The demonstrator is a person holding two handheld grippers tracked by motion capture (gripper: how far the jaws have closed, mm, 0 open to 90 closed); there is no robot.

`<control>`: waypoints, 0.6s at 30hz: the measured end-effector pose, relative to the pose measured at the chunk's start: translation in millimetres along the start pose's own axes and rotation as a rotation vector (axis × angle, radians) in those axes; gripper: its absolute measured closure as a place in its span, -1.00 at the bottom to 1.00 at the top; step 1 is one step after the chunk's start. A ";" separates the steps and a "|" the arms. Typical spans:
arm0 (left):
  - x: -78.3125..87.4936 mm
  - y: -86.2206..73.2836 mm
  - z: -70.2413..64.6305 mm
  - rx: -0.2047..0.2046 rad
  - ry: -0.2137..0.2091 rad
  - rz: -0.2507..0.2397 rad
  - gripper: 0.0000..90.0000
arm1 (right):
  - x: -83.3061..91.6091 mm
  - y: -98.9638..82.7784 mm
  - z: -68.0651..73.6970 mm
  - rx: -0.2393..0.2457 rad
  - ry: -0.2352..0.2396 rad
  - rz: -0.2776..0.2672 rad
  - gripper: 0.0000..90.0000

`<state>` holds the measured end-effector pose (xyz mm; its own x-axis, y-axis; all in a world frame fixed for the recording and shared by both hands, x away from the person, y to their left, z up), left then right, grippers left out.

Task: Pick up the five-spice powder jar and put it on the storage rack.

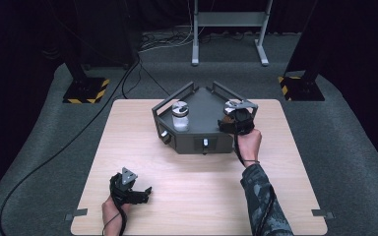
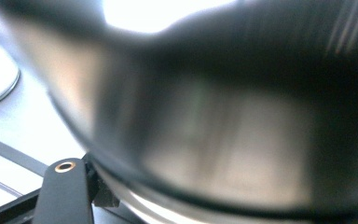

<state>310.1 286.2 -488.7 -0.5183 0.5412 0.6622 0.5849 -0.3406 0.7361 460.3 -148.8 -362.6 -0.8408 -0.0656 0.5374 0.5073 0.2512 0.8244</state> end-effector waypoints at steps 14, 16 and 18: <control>-0.1 0.1 0.4 0.002 -0.002 0.000 -0.96 | -0.6 -2.8 -0.4 0.008 0.003 -0.014 -0.34; 0.0 0.1 0.5 0.002 -0.002 0.000 -0.96 | -0.8 -2.6 -0.3 0.009 0.003 -0.014 -0.34; 0.0 0.2 0.7 0.002 -0.003 0.001 -0.96 | -1.4 -1.9 -0.1 0.007 0.004 -0.006 -0.36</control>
<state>310.7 286.7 -488.6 -0.5158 0.5432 0.6625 0.5868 -0.3393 0.7352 460.5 -149.3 -364.8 -0.8432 -0.0712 0.5329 0.5006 0.2576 0.8264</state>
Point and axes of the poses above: each handheld gripper's, and its own axes: x roughly backward along the jaws, y roughly out of its top, z roughly to its left, the point moved 7 cm from there along -x, roughly forward along the jaws, and after that the axes turned 15 degrees about -y, right-handed, at the moved point
